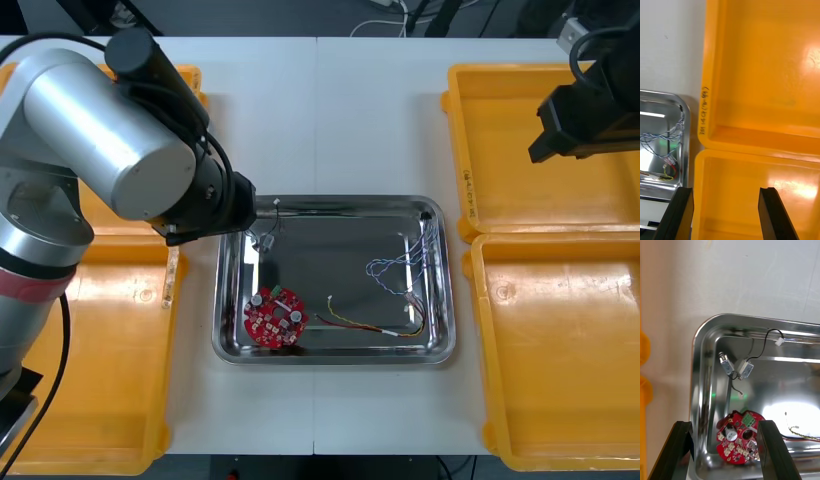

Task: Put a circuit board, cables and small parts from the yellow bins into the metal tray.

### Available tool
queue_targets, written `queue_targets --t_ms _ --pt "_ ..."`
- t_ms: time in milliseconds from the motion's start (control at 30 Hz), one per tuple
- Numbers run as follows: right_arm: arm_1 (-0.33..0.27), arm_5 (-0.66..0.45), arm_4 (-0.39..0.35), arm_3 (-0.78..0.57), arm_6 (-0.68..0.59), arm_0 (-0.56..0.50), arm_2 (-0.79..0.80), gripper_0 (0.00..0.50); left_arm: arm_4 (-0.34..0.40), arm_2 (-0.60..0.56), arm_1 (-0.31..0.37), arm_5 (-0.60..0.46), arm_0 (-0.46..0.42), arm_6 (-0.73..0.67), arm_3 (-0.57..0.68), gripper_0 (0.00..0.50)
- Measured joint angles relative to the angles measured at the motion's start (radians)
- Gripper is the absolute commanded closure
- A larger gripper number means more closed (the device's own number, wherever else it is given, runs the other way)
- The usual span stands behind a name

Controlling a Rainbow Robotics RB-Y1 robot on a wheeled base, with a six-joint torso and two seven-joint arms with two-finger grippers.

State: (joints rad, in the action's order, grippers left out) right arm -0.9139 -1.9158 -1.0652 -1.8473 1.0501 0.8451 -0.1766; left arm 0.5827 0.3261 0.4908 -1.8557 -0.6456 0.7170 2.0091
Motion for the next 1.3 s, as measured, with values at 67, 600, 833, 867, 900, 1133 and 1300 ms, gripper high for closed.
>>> queue_targets --t_ms 67,600,833,867,900,1133,1300 --pt "-0.023 0.000 -0.001 -0.011 0.000 -0.023 0.004 0.000 0.013 -0.029 0.004 -0.036 -0.011 0.002 0.003 0.000" --pt "-0.119 0.032 -0.015 -0.039 -0.050 -0.217 0.076 0.000 0.198 -0.207 0.124 -0.057 -0.032 0.231 0.015 0.000" --pt "-0.149 0.106 -0.026 -0.046 -0.051 -0.321 0.136 0.000 0.238 -0.272 0.188 -0.058 -0.028 0.231 0.015 0.000" --pt "-0.154 0.116 -0.027 -0.047 -0.051 -0.331 0.139 0.000 0.238 -0.285 0.194 -0.058 -0.024 0.232 0.015 0.000" --pt "-0.159 0.127 -0.029 -0.047 -0.052 -0.342 0.142 0.000 0.238 -0.298 0.200 -0.058 -0.019 0.232 0.015 0.000" --pt "-0.175 0.195 -0.032 -0.056 -0.053 -0.433 0.185 0.000 0.240 -0.375 0.238 -0.058 0.043 0.323 0.017 0.000" --pt "-0.175 0.245 -0.029 -0.082 -0.053 -0.515 0.227 0.000 0.245 -0.417 0.264 -0.058 0.101 0.470 0.019 0.000"
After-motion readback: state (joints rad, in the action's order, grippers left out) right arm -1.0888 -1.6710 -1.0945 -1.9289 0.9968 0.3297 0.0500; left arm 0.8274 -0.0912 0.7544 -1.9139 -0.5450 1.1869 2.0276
